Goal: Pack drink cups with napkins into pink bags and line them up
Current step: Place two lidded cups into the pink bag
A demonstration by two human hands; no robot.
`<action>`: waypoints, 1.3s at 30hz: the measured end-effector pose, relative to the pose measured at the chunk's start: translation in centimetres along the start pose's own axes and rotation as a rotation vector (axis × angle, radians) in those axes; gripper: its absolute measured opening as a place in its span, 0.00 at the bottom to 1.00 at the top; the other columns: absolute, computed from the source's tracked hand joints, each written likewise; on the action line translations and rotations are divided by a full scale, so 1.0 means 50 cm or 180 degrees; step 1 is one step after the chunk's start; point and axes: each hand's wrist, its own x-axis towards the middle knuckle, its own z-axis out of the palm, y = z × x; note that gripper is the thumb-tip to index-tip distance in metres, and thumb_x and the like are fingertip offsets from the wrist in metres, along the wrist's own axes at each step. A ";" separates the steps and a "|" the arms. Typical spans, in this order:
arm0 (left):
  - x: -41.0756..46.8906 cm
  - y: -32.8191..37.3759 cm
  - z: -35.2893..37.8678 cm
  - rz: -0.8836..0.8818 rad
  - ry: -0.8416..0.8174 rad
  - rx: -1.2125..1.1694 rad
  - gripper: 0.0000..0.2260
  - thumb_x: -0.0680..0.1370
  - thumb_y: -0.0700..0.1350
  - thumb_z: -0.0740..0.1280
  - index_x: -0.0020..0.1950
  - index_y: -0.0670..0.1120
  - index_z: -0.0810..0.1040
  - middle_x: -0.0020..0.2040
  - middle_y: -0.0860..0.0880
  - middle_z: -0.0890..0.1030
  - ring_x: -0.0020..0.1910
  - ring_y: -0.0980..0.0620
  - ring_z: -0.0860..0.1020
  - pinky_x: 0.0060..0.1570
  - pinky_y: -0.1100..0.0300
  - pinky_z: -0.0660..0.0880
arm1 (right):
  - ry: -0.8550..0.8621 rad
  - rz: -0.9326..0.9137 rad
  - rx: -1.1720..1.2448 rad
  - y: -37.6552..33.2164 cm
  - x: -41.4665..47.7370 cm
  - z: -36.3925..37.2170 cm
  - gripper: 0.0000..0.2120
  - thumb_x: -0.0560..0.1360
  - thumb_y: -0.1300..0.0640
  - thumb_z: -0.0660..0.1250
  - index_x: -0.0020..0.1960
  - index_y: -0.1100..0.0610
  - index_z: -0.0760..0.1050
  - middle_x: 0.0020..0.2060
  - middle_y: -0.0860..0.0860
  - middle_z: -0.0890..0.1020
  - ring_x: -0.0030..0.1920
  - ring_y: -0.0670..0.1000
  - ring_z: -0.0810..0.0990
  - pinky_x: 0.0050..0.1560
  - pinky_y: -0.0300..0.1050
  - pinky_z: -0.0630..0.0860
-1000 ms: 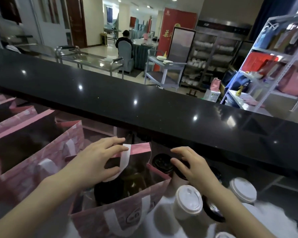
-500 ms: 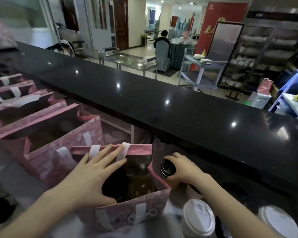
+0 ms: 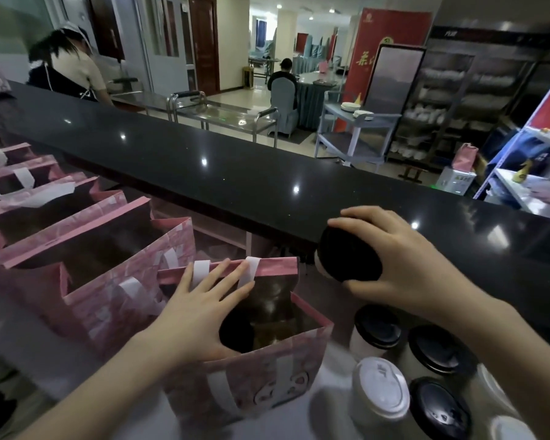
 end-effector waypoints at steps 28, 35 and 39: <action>-0.031 -0.026 0.000 0.0468 -0.0183 0.0002 0.53 0.61 0.80 0.55 0.77 0.59 0.35 0.77 0.47 0.31 0.72 0.47 0.24 0.71 0.39 0.30 | -0.1416 -0.0588 -0.0817 -0.155 -0.009 0.162 0.37 0.67 0.53 0.72 0.73 0.45 0.62 0.69 0.48 0.63 0.69 0.51 0.62 0.53 0.48 0.76; -0.039 -0.004 -0.005 0.0285 -0.0221 0.0175 0.55 0.60 0.80 0.56 0.77 0.57 0.34 0.77 0.44 0.31 0.71 0.45 0.24 0.71 0.37 0.31 | -0.1658 0.0150 -0.0622 -0.129 0.009 0.214 0.38 0.65 0.47 0.74 0.71 0.43 0.61 0.65 0.46 0.65 0.63 0.50 0.64 0.44 0.44 0.70; -0.054 0.003 -0.005 0.0299 -0.0197 0.0220 0.55 0.60 0.81 0.55 0.76 0.58 0.33 0.76 0.45 0.30 0.70 0.44 0.22 0.70 0.37 0.29 | -0.1566 0.0469 -0.0743 -0.110 -0.012 0.235 0.37 0.65 0.45 0.74 0.69 0.46 0.61 0.62 0.48 0.66 0.60 0.52 0.67 0.44 0.46 0.74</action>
